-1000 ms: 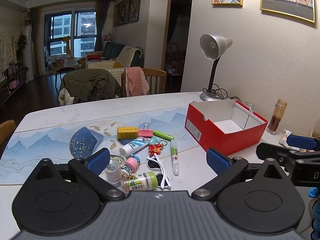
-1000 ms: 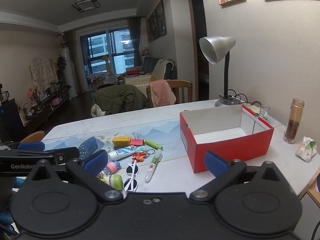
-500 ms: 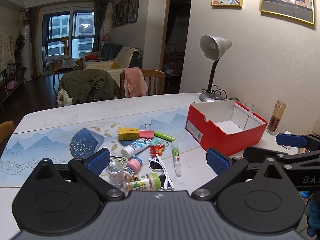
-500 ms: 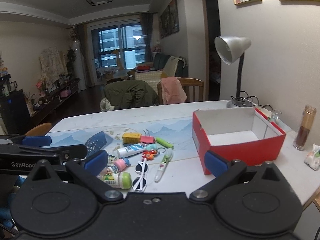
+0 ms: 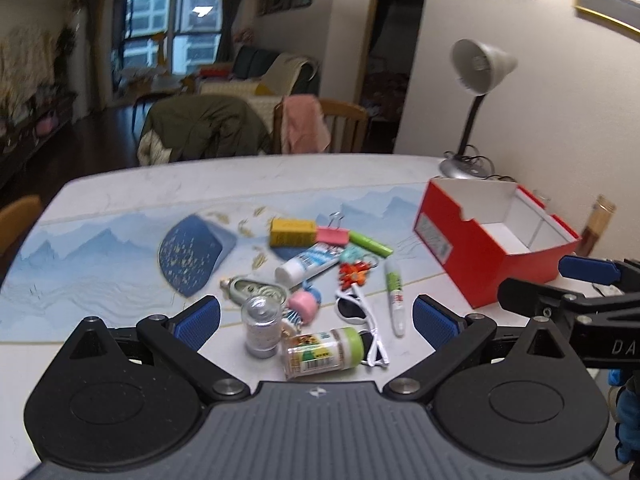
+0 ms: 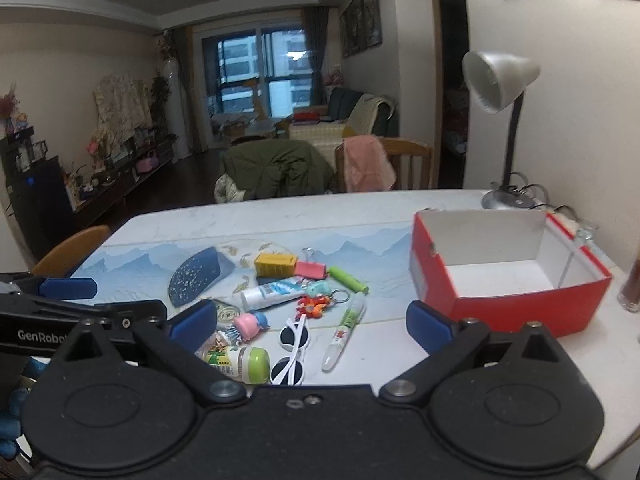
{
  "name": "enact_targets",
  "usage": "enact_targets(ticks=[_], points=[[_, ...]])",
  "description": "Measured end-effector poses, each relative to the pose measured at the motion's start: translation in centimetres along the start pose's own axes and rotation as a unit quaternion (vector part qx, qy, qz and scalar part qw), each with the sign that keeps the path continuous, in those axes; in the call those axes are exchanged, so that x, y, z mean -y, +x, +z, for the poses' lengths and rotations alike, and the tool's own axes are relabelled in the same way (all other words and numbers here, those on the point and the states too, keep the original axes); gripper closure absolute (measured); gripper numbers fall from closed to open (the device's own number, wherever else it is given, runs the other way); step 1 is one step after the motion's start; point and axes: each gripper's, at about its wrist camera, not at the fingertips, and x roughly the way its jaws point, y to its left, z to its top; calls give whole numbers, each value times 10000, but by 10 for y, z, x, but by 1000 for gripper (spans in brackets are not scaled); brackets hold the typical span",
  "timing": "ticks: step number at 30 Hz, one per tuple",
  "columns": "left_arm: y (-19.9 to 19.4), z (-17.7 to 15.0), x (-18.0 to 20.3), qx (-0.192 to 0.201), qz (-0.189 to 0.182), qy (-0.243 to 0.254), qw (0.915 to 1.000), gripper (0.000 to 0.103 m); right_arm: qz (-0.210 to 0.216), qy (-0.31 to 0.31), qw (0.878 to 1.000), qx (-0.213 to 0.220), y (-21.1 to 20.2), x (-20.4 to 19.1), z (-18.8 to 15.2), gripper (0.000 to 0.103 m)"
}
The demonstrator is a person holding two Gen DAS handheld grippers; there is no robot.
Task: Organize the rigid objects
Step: 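Grasp the clear plastic cup with the left tool while the right tool grasps the glue stick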
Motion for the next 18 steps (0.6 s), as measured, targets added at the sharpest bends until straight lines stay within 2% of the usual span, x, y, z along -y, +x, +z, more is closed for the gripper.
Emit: enact_targets(ticks=[5, 13, 14, 17, 18], points=[[32, -2, -12, -219, 248, -126, 9994, 0, 56, -112, 9997, -222, 34, 6, 1, 5], [85, -6, -31, -536, 658, -356, 9958, 0, -176, -144, 9968, -762, 107, 26, -5, 10], [91, -7, -32, -558, 685, -348, 9955, 0, -228, -131, 9961, -841, 117, 28, -5, 12], [109, -11, -37, -674, 808, -348, 9938, 0, -301, -98, 9932, -1120, 148, 36, -8, 25], [114, -12, -39, -718, 843, -366, 9932, 1, -314, -84, 9923, -1195, 158, 38, -9, 26]])
